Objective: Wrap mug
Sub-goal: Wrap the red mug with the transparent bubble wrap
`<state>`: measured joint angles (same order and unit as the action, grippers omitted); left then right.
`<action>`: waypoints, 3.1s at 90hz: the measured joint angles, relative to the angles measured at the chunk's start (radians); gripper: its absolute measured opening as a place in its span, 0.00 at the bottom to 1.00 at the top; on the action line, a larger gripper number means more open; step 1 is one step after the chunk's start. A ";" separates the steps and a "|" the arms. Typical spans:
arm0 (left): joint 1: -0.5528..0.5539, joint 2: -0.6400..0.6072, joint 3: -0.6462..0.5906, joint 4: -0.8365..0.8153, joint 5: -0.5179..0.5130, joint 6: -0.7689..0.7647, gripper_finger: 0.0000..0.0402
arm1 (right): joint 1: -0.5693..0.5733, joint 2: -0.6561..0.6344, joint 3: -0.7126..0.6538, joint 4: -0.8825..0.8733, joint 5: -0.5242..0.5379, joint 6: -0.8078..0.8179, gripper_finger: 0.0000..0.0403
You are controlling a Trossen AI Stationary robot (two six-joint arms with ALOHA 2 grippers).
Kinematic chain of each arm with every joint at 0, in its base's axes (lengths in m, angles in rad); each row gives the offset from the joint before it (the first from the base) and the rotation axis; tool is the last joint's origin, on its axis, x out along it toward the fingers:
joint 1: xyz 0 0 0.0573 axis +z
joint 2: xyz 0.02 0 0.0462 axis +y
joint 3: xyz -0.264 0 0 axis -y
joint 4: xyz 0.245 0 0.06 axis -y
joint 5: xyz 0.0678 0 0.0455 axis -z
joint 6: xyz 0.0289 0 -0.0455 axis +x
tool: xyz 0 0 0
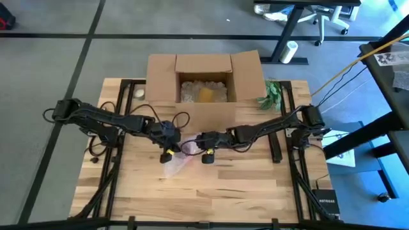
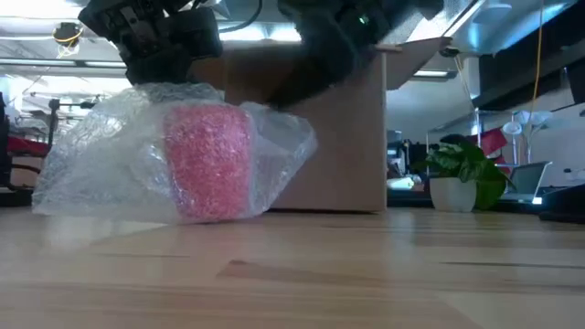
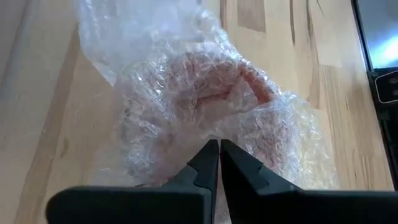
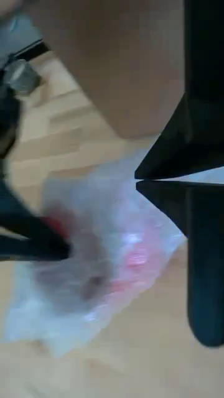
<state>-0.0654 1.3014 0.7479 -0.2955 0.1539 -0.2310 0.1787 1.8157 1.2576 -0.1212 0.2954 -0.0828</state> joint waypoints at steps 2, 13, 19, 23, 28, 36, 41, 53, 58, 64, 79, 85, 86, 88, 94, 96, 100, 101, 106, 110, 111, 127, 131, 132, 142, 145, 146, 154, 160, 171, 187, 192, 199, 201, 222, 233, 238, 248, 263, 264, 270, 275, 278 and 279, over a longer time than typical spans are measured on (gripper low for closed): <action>0.000 0.000 0.000 -0.001 0.000 -0.001 0.00 | 0.003 0.000 0.012 -0.001 0.000 -0.007 0.00; 0.001 0.000 0.000 0.000 -0.004 -0.002 0.00 | 0.005 -0.001 0.075 -0.009 -0.064 -0.028 0.00; 0.001 0.000 0.000 -0.002 -0.003 -0.004 0.00 | 0.006 -0.001 0.093 -0.058 -0.085 -0.027 0.00; 0.001 0.000 0.000 -0.003 -0.003 -0.005 0.00 | 0.006 -0.001 0.099 -0.109 -0.066 -0.027 0.00; 0.001 0.000 0.000 -0.004 -0.003 -0.005 0.00 | 0.005 -0.001 0.105 -0.179 -0.028 -0.021 0.00; 0.001 0.000 0.000 -0.009 0.003 -0.005 0.00 | 0.005 -0.002 0.106 -0.277 -0.020 -0.005 0.00; 0.001 0.000 0.000 -0.010 0.006 -0.003 0.00 | 0.005 -0.002 0.106 -0.315 -0.027 -0.001 0.00; 0.001 0.000 0.000 -0.010 0.016 -0.001 0.00 | 0.005 0.013 0.106 -0.376 -0.053 -0.028 0.00; 0.001 0.000 0.000 -0.010 0.016 -0.001 0.00 | 0.005 0.020 0.106 -0.364 -0.063 -0.044 0.01; 0.001 0.000 0.000 -0.010 0.016 -0.001 0.00 | 0.005 0.022 0.106 -0.363 -0.071 -0.057 0.03; 0.001 0.000 0.000 -0.010 0.017 -0.003 0.00 | 0.005 0.022 0.106 -0.338 -0.054 -0.079 0.16; 0.001 0.000 0.000 -0.010 0.017 -0.003 0.00 | 0.005 0.022 0.106 -0.333 -0.040 -0.080 0.21; 0.001 0.000 0.000 -0.010 0.017 -0.002 0.00 | 0.005 0.022 0.106 -0.332 -0.036 -0.080 0.22; 0.001 0.000 0.000 -0.010 0.017 -0.002 0.00 | 0.005 0.022 0.106 -0.331 -0.031 -0.080 0.23; 0.001 0.000 0.000 -0.010 0.017 -0.002 0.00 | 0.005 0.022 0.106 -0.333 -0.018 -0.084 0.26; 0.001 0.000 0.000 -0.010 0.017 -0.002 0.00 | 0.005 0.022 0.106 -0.333 -0.018 -0.087 0.27; 0.001 0.000 0.000 -0.010 0.017 -0.001 0.00 | 0.005 0.022 0.106 -0.330 -0.017 -0.099 0.28; 0.001 0.000 0.000 -0.010 0.018 -0.001 0.00 | 0.005 0.022 0.106 -0.329 -0.016 -0.102 0.28; 0.001 0.000 0.000 -0.010 0.018 -0.001 0.00 | 0.005 0.022 0.106 -0.317 -0.016 -0.110 0.29; 0.001 0.000 0.000 -0.010 0.018 -0.001 0.00 | 0.004 0.022 0.106 -0.315 -0.013 -0.116 0.29; 0.001 0.000 0.000 -0.010 0.018 -0.001 0.00 | 0.004 0.022 0.106 -0.315 -0.011 -0.118 0.29; 0.001 0.000 0.000 -0.009 0.019 -0.004 0.00 | -0.003 0.078 0.106 -0.304 0.021 -0.162 0.29; 0.001 0.000 0.000 -0.007 0.018 -0.006 0.00 | -0.003 0.089 0.106 -0.297 0.044 -0.161 0.28; 0.001 0.000 0.000 -0.007 0.018 -0.007 0.00 | -0.003 0.092 0.106 -0.296 0.054 -0.161 0.28; 0.001 0.000 0.000 -0.007 0.018 -0.008 0.00 | -0.003 0.104 0.106 -0.289 0.122 -0.136 0.17; 0.001 0.000 0.000 -0.007 0.019 -0.008 0.00 | -0.003 0.104 0.106 -0.283 0.122 -0.128 0.11; 0.001 0.000 0.000 -0.007 0.019 -0.008 0.00 | -0.002 0.104 0.106 -0.279 0.123 -0.125 0.09; 0.001 0.000 0.000 -0.008 0.019 -0.005 0.00 | -0.002 0.093 0.111 -0.269 0.129 -0.106 0.03; 0.001 0.000 0.000 -0.009 0.019 -0.005 0.00 | -0.002 0.092 0.143 -0.261 0.115 -0.101 0.01; 0.001 0.000 0.000 -0.009 0.019 -0.008 0.00 | 0.005 0.091 0.217 -0.278 0.038 -0.105 0.01; 0.001 0.000 0.000 -0.009 0.019 -0.016 0.00 | 0.019 0.090 0.292 -0.287 -0.039 -0.112 0.00; 0.001 0.000 0.000 -0.009 0.019 -0.016 0.00 | 0.019 0.090 0.301 -0.298 -0.057 -0.115 0.00; 0.001 0.000 0.000 -0.008 0.019 -0.016 0.00 | 0.018 0.090 0.301 -0.288 -0.109 -0.117 0.00; 0.002 0.000 0.000 -0.007 0.019 -0.016 0.00 | 0.018 0.091 0.301 -0.282 -0.123 -0.117 0.00; 0.003 0.000 0.000 0.036 0.019 -0.016 0.00 | 0.018 0.130 0.303 -0.220 -0.193 -0.105 0.00; 0.003 0.000 0.000 0.057 0.019 -0.015 0.00 | 0.018 0.173 0.302 -0.207 -0.227 -0.099 0.00; 0.003 0.000 0.000 0.053 0.019 -0.016 0.00 | 0.018 0.193 0.302 -0.202 -0.231 -0.089 0.00; 0.003 0.000 0.000 0.055 0.019 -0.016 0.00 | 0.018 0.217 0.302 -0.197 -0.253 -0.079 0.00; 0.000 -0.015 -0.001 0.049 0.017 -0.024 0.00 | 0.015 0.228 0.302 -0.205 -0.263 -0.078 0.00; -0.002 -0.018 -0.001 0.049 0.017 -0.024 0.00 | 0.015 0.228 0.302 -0.207 -0.263 -0.078 0.00; -0.011 -0.041 -0.001 0.050 0.016 -0.025 0.00 | 0.015 0.229 0.302 -0.216 -0.263 -0.078 0.00; -0.019 -0.067 -0.001 0.049 0.012 -0.025 0.00 | 0.015 0.230 0.302 -0.224 -0.263 -0.076 0.00; -0.027 -0.082 -0.001 0.044 0.002 -0.028 0.00 | 0.015 0.230 0.302 -0.225 -0.263 -0.073 0.00; -0.029 -0.087 -0.001 0.043 -0.001 -0.028 0.00 | 0.015 0.230 0.302 -0.225 -0.263 -0.071 0.00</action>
<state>-0.0948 1.2147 0.7471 -0.2528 0.1534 -0.2590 0.1940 2.0453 1.5600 -0.3466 0.0326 -0.1542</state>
